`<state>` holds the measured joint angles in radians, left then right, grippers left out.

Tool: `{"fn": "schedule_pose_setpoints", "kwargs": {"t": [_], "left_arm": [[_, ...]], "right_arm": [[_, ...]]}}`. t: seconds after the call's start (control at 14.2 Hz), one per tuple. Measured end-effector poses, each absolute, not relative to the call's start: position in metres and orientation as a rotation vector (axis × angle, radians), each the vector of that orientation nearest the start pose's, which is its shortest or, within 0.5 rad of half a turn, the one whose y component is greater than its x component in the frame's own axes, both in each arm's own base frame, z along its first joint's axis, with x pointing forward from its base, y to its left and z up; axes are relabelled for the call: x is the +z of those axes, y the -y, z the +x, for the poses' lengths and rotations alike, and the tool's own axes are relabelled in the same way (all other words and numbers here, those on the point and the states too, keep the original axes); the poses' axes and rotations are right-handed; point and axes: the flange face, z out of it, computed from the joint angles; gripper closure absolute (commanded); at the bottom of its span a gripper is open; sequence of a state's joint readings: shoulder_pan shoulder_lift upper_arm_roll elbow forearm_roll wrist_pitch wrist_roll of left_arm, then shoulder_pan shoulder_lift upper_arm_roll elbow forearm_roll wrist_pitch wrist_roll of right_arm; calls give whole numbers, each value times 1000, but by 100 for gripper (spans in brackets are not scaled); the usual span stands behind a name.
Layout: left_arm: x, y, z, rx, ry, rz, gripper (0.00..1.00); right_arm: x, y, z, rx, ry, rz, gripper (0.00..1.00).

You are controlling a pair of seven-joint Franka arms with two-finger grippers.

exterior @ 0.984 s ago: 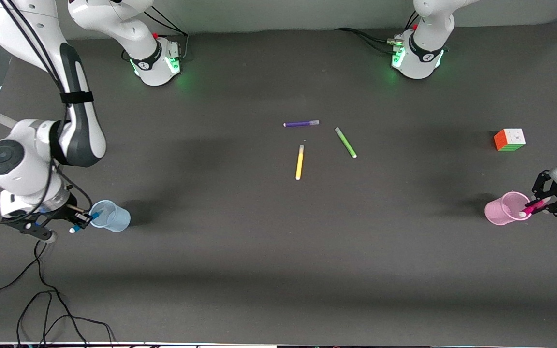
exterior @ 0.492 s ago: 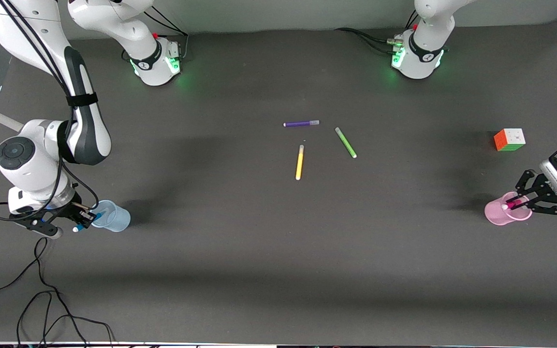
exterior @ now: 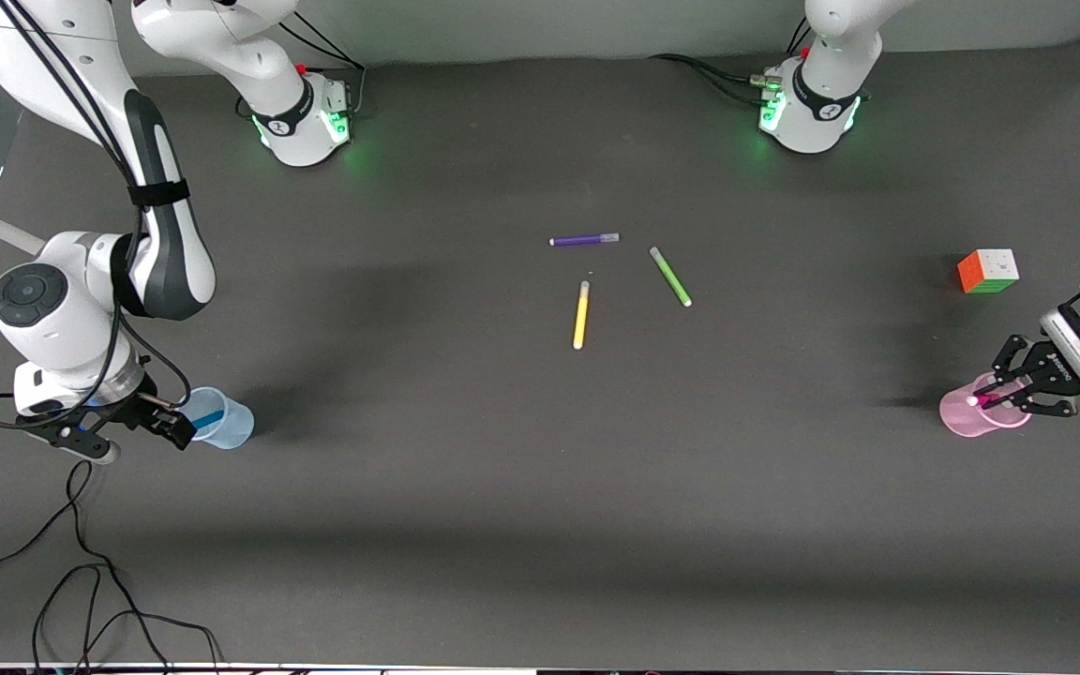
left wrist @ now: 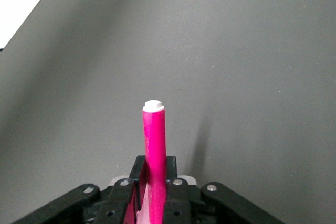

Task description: Place pink and blue markers in matching cups

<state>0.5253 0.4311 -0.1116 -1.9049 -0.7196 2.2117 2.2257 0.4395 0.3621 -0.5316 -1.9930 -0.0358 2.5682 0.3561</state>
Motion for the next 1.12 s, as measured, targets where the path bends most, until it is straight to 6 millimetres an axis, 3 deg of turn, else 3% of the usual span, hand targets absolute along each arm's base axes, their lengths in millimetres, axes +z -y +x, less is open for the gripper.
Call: {"fn": "schedule_pose_setpoints", "kwargs": {"t": [0.28,0.42,0.56,0.77,0.98,1.12], "left_arm": [[274,-232,579,-923,-2019,-2575,0],[281,-233,584,-938,-2006,-2565,0],[303,-234,596,-953,-1919,-2625,0],[365,-217,614,-754,-1720,-2794,0],[445,-161,616,-480,-1473,-2925,0],[483,-120,605,-301,-1235,-3053,0]], "right_arm": [[352,38,632,-373,-620,-3227,0],[381,33,640,-282,-631,-3241,0],[412,23,645,-206,-628,-3250,0],[469,11,644,-68,-562,-3185,0],[530,17,628,-17,-436,-3127,0],[557,26,614,-20,-382,-3106,0]]}}
